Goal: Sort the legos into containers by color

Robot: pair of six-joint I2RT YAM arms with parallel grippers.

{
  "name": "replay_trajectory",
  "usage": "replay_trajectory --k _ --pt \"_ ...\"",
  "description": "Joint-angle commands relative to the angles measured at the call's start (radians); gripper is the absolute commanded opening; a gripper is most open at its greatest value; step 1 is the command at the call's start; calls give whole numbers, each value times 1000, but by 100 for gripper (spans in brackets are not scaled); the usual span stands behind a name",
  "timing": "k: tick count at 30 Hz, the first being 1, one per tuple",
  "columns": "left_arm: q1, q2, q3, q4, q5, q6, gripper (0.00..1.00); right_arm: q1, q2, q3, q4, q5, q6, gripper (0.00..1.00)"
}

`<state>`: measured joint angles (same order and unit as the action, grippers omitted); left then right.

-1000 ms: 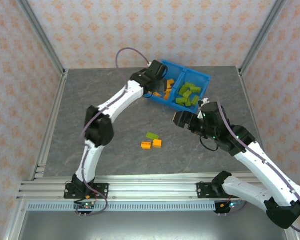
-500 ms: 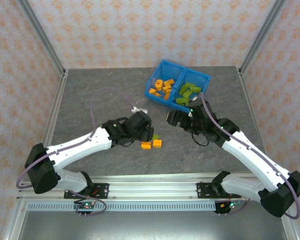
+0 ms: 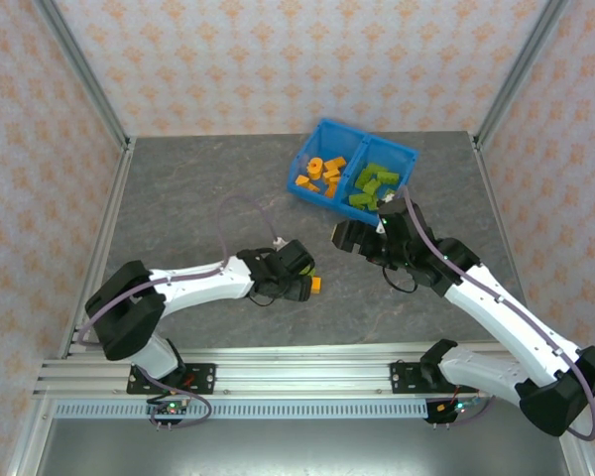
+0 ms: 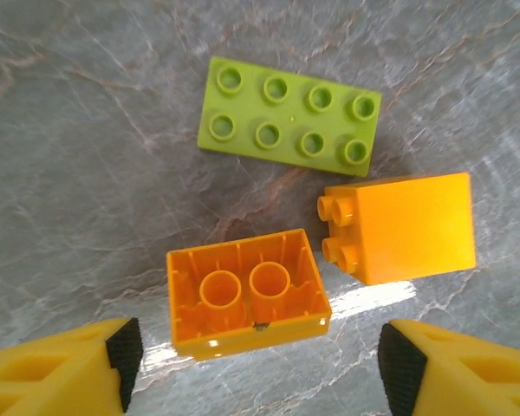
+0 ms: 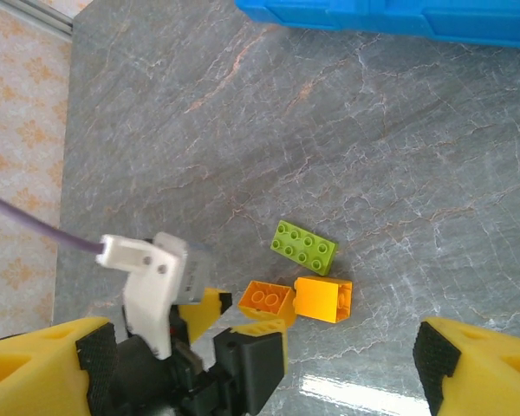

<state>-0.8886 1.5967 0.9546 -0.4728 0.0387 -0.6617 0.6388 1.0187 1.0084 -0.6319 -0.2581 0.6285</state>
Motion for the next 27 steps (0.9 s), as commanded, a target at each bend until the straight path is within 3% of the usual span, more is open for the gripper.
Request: replay_trajectory --k 1,6,11,20,27 --pt "-7 31 -22 50 13 -47 69 0 -11 -14 -14 19 6 90" --pt "-7 52 -39 83 -13 -68 52 1 -12 -16 -26 20 3 90" --pt "-6 53 -36 65 -67 -70 44 -1 -11 -42 -39 -47 -13 90" --pt "44 -61 70 3 -138 53 42 1 -40 -75 -39 -252 -19 89" --pt "185 37 391 7 -167 224 41 1 -48 -52 -32 -182 6 89"
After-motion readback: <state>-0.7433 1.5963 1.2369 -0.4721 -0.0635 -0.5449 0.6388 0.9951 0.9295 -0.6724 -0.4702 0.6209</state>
